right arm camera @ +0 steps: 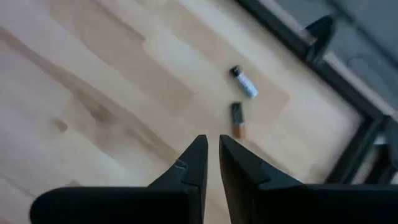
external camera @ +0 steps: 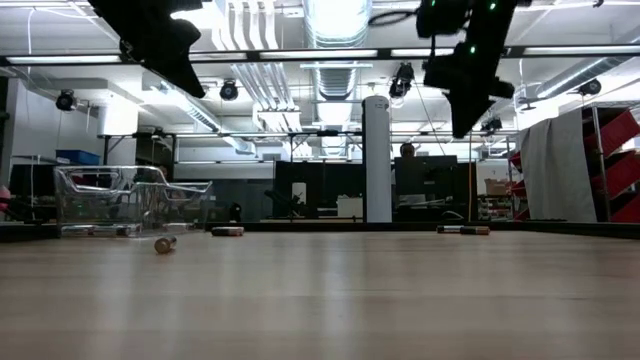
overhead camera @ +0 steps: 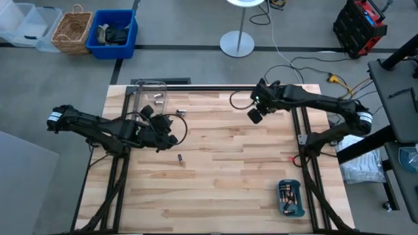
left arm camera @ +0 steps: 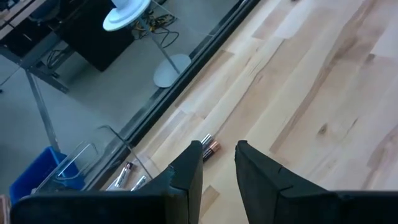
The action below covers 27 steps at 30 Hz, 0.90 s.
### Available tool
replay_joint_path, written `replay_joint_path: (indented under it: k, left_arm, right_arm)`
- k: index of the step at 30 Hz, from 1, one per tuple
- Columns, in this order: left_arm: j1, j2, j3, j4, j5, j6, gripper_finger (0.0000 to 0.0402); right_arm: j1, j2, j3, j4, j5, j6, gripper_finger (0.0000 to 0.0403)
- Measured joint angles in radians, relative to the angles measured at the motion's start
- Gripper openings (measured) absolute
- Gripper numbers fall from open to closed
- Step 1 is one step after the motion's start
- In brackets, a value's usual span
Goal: Sort batteries
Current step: Put the copper and black battery into the blue bin
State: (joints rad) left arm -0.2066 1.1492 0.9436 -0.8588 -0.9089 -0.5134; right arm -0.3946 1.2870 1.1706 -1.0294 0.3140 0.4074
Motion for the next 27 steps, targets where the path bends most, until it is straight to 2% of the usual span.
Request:
replay_joint_path:
  k: [4, 13, 22, 27]
  left_arm:
    - [0.0, 0.0, 0.0, -0.002, 0.0, 0.003, 0.0075]
    - [0.0, 0.0, -0.004, -0.005, 0.002, 0.007, 0.0075]
    - [0.0, 0.0, -0.004, -0.006, 0.002, 0.007, 0.0075]
    - [0.0, 0.0, -0.004, -0.007, 0.002, 0.007, 0.0075]
  right_arm:
    - [-0.076, 0.054, 0.0, -0.001, -0.099, -0.043, 0.0034]
    - [-0.201, 0.185, 0.0, -0.013, -0.105, -0.161, 0.0034]
    - [-0.264, 0.289, 0.0, -0.011, -0.122, -0.334, 0.0034]
    - [-0.274, 0.33, 0.0, 0.0, -0.134, -0.349, 0.006]
